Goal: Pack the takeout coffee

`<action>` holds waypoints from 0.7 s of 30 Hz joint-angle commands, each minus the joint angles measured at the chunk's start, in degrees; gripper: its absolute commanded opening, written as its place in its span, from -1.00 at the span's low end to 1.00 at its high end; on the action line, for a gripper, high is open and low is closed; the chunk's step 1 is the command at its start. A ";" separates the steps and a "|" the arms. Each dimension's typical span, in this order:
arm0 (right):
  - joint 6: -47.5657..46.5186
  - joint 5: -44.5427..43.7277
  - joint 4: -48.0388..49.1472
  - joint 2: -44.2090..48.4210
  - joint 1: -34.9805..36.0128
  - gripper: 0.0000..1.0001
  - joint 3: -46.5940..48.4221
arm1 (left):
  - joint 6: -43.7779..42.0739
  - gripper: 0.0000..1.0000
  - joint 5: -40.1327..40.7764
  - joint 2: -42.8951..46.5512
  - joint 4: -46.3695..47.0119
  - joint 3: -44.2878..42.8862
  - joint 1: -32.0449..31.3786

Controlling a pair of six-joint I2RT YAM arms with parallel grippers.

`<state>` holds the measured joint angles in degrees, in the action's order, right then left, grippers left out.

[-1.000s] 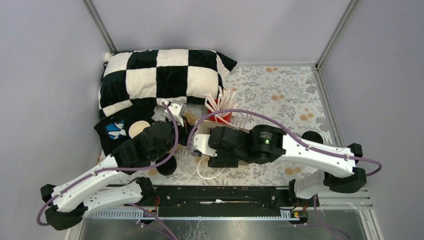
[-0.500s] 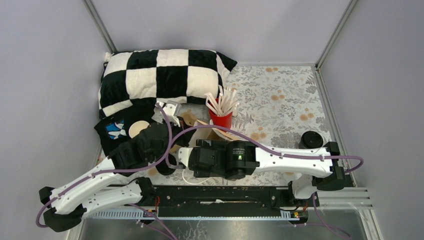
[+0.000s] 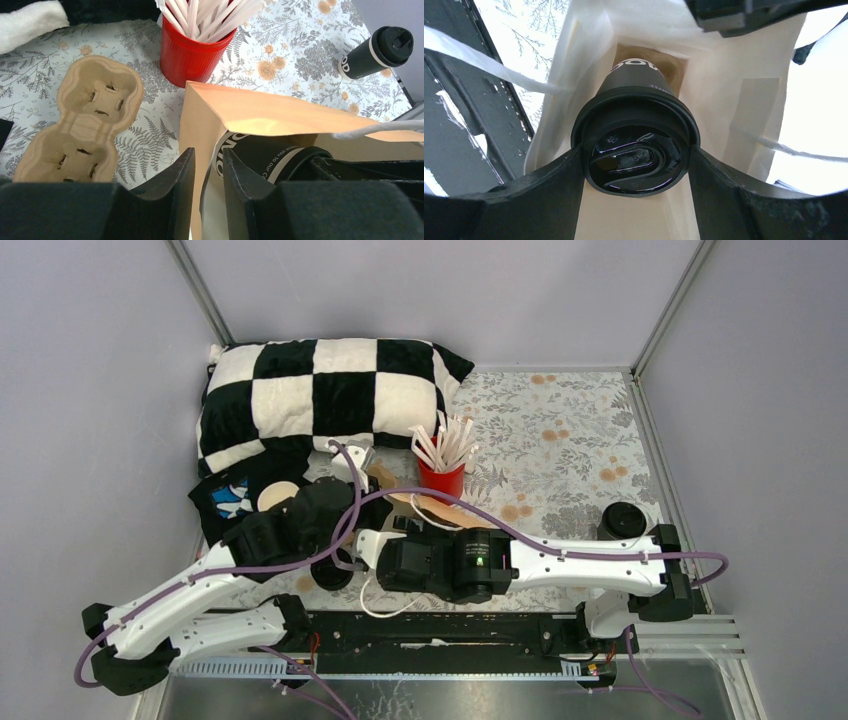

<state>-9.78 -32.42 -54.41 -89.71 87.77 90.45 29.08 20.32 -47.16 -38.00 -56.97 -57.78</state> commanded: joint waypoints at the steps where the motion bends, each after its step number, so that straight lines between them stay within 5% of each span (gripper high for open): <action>1: 2.91 -0.84 4.83 4.25 0.37 -0.30 -1.31 | -0.81 -0.47 -0.75 -2.70 -3.84 -3.35 -0.23; 4: 3.88 -1.76 4.11 5.16 0.38 -0.29 -2.00 | -2.30 -0.56 -0.91 -5.34 -5.07 -3.50 -0.28; 9: 4.59 -4.73 0.53 6.42 0.30 -0.30 -2.13 | -4.75 -1.00 -0.06 -6.31 -1.70 -2.84 -0.25; 21: 0.30 -12.50 -6.15 7.98 0.22 -0.30 -2.90 | -9.07 -1.00 2.83 -4.36 27.34 4.53 -0.23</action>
<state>-8.08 -39.88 -59.46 -85.30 87.77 88.18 22.22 20.18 -51.83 -24.47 -53.43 -58.02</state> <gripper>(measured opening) 0.747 0.005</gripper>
